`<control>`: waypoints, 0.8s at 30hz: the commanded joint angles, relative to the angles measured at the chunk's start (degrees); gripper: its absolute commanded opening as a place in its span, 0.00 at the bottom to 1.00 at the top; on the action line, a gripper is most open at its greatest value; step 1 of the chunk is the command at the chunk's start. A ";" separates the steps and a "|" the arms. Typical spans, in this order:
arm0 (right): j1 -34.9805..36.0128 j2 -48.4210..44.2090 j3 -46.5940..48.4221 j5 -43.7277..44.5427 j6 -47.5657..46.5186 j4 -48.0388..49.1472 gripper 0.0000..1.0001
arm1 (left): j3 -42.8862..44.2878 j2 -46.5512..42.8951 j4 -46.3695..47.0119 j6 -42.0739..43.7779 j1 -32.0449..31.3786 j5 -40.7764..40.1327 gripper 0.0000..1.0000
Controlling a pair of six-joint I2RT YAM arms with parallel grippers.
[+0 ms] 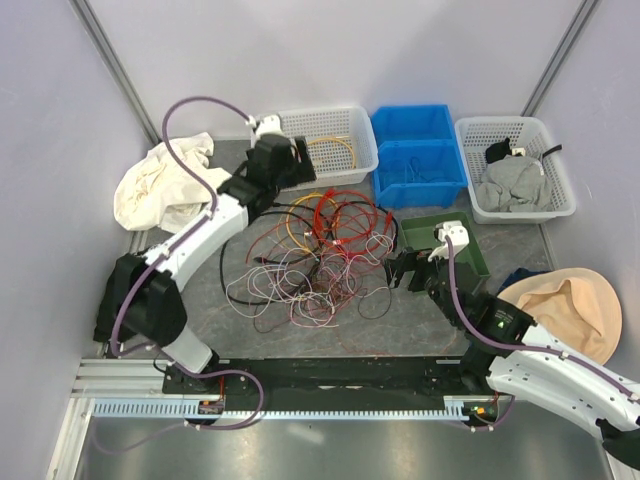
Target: Untangle the cables
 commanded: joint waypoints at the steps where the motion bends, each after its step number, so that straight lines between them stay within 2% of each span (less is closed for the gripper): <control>1: 0.17 -0.75 -0.83 -2.29 0.79 2.18 0.98 | -15.58 -5.41 1.42 -8.82 -4.79 -3.00 0.92; 2: 0.17 -0.75 -0.83 -2.65 0.80 2.18 0.98 | -17.45 -5.77 1.51 -10.23 -4.97 -3.70 0.98; 3: 0.17 -0.84 -0.83 -2.82 0.71 2.18 0.98 | -19.12 -5.86 1.16 -14.07 -4.97 -4.93 0.99; 7: 0.17 -1.01 -0.74 -3.79 1.76 1.65 0.98 | -24.41 -4.19 2.12 -20.96 -4.44 -5.82 0.99; 12: 0.17 -3.91 -1.97 -3.27 3.17 -0.02 0.98 | -24.33 0.37 3.00 -26.23 -4.18 -6.87 0.98; 15: 0.17 -5.93 -2.32 -2.39 3.43 -1.16 0.98 | -23.45 2.75 3.44 -27.90 -4.09 -6.96 0.91; 18: 0.17 -6.90 -2.15 -1.60 3.43 -2.39 0.98 | -21.87 6.88 2.31 -29.75 -4.00 -6.17 0.76; 19: 0.17 -6.99 -2.06 -1.42 3.43 -2.57 0.98 | -21.78 8.63 1.86 -30.54 -4.00 -5.82 0.66; 24: 0.17 -7.17 -2.15 -1.24 3.52 -3.27 0.98 | -22.65 11.02 0.72 -34.94 -3.56 -6.17 0.59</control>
